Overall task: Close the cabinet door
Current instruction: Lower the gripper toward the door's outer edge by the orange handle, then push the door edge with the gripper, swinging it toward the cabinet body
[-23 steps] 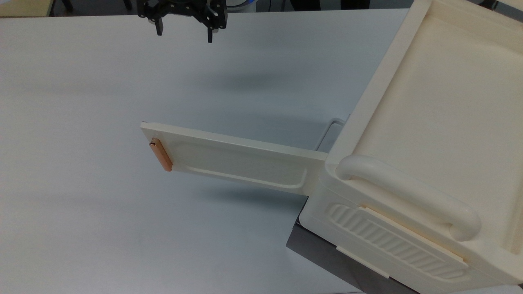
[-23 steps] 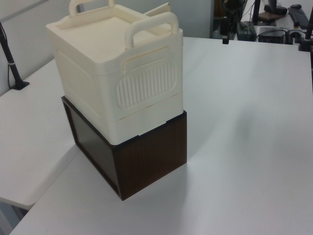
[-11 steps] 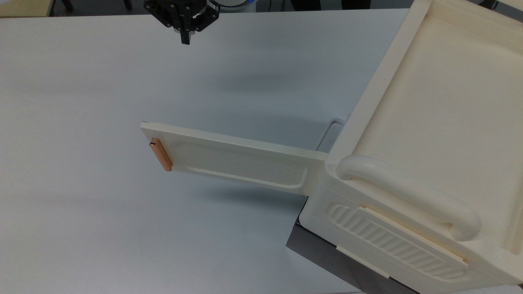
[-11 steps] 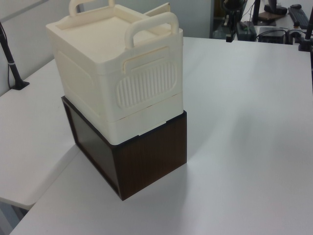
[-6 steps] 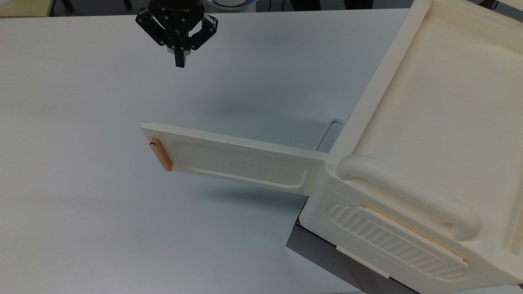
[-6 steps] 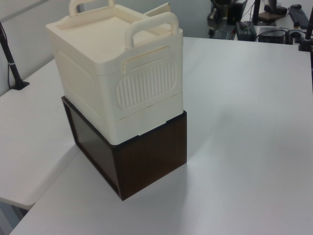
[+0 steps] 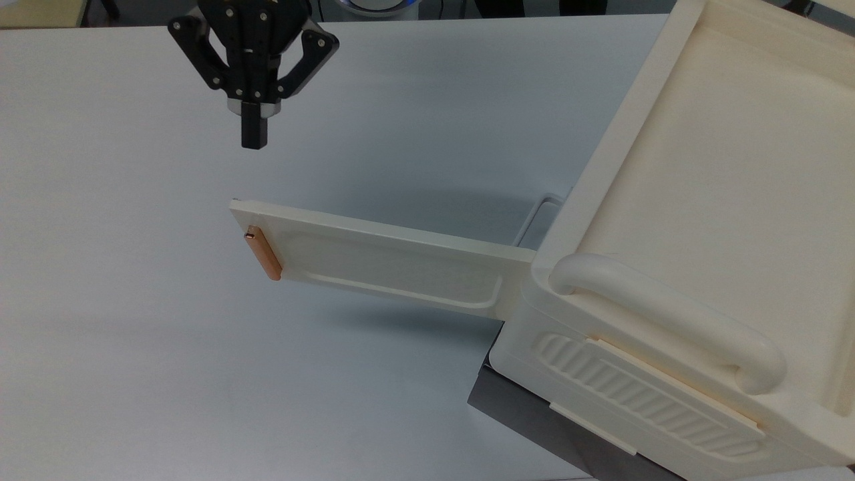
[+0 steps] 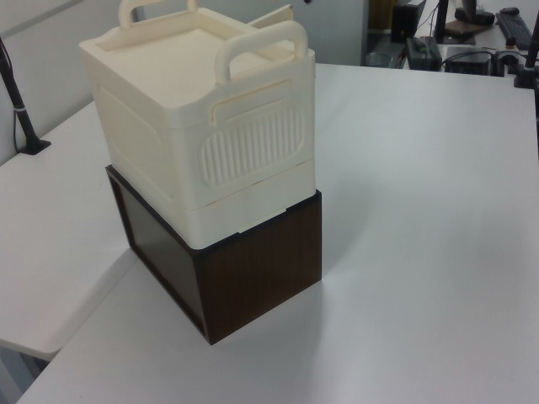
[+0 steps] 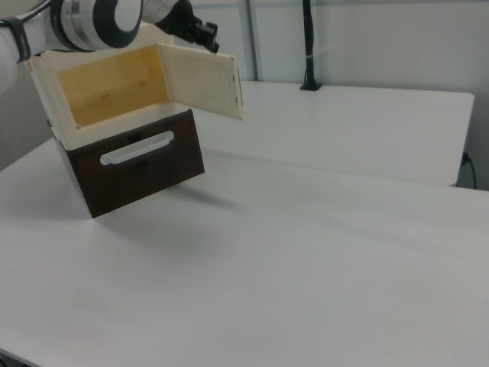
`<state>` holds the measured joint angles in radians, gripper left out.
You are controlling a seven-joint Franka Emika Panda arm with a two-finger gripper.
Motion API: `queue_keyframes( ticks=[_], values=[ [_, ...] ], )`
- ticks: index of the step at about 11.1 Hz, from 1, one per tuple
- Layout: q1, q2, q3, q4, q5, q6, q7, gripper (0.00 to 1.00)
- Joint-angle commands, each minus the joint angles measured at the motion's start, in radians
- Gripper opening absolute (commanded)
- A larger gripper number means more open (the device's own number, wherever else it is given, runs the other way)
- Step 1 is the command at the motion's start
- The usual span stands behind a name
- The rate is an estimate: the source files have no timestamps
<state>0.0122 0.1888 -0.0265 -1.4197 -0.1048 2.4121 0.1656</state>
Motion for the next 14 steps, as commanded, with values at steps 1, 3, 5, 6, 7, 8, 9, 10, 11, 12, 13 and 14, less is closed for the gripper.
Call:
queue_keyframes(
  ticks=[1,3,5,6,7,8,9,10,11,12,13,14],
  values=[
    [-0.011,0.055,-0.009,0.016,-0.024,0.195,0.031,0.0],
    [-0.02,0.095,-0.02,0.016,-0.026,0.321,0.026,0.0],
    [-0.028,0.116,-0.018,0.016,-0.033,0.343,0.023,0.0],
    [-0.028,0.116,-0.018,0.015,-0.032,0.341,0.023,0.0],
    [-0.028,0.116,-0.018,0.012,-0.032,0.335,0.022,0.0],
    [-0.026,0.113,-0.017,0.01,-0.029,0.328,0.022,0.0],
    [-0.024,0.11,-0.015,0.005,-0.023,0.311,0.022,0.0],
    [-0.024,0.106,-0.013,0.005,-0.019,0.254,0.016,0.0],
    [-0.024,0.103,-0.007,0.007,-0.015,0.211,-0.003,0.0],
    [-0.023,0.098,-0.004,0.005,-0.007,0.187,-0.014,0.0],
    [-0.02,0.096,-0.003,0.005,-0.006,0.168,-0.017,0.0],
    [-0.02,0.092,-0.001,0.005,-0.006,0.145,-0.017,0.0]
  ],
)
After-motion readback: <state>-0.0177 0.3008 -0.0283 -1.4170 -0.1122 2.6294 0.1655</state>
